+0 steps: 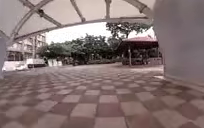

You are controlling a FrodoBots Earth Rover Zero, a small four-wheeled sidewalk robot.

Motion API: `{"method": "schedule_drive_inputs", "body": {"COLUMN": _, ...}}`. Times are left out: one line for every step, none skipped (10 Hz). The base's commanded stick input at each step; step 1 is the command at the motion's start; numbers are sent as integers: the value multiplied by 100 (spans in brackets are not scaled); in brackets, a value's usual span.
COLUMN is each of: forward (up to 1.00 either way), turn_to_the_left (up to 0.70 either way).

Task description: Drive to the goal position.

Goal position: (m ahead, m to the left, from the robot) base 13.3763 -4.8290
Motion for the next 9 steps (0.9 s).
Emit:
{"method": "schedule_drive_inputs", "body": {"forward": 100, "turn_to_the_left": 0}}
{"method": "schedule_drive_inputs", "body": {"forward": 100, "turn_to_the_left": 0}}
{"method": "schedule_drive_inputs", "body": {"forward": 100, "turn_to_the_left": 0}}
{"method": "schedule_drive_inputs", "body": {"forward": 100, "turn_to_the_left": 0}}
{"method": "schedule_drive_inputs", "body": {"forward": 100, "turn_to_the_left": 0}}
{"method": "schedule_drive_inputs", "body": {"forward": 100, "turn_to_the_left": 0}}
{"method": "schedule_drive_inputs", "body": {"forward": 100, "turn_to_the_left": 0}}
{"method": "schedule_drive_inputs", "body": {"forward": 100, "turn_to_the_left": 0}}
{"method": "schedule_drive_inputs", "body": {"forward": 100, "turn_to_the_left": 0}}
